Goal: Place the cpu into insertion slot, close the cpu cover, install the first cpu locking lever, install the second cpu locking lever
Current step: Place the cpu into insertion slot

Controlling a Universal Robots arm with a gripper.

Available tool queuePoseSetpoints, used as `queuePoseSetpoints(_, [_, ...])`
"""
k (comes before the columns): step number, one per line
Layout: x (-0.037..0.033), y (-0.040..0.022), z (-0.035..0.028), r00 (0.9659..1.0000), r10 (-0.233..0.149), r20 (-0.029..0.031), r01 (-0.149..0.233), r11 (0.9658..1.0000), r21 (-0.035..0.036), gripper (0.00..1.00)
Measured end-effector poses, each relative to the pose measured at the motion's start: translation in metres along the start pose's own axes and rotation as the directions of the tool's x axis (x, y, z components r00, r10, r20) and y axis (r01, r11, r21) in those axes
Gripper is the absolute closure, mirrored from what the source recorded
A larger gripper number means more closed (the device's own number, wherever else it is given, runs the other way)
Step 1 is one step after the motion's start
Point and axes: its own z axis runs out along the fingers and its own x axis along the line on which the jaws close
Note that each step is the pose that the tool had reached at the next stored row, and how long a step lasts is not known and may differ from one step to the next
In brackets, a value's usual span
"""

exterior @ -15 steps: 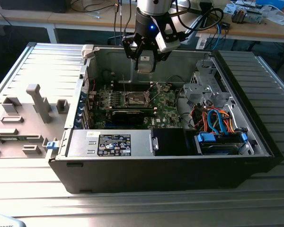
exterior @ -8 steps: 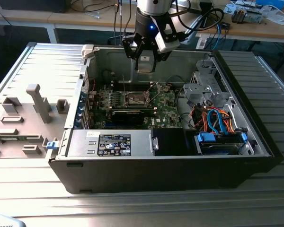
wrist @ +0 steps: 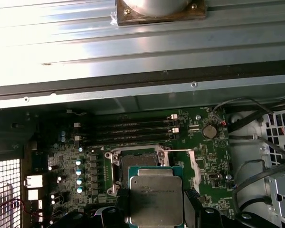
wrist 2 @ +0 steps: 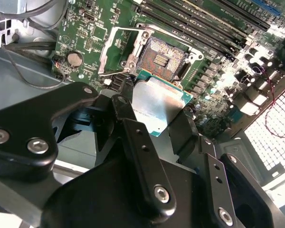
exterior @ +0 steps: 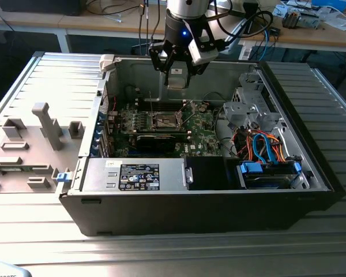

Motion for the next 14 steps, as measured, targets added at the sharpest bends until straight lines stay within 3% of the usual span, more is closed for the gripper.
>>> queuePoseSetpoints(14, [0.0, 0.0, 0.0001, 0.9998, 0.021, 0.0019, -0.021, 0.9998, -0.0004, 0.46])
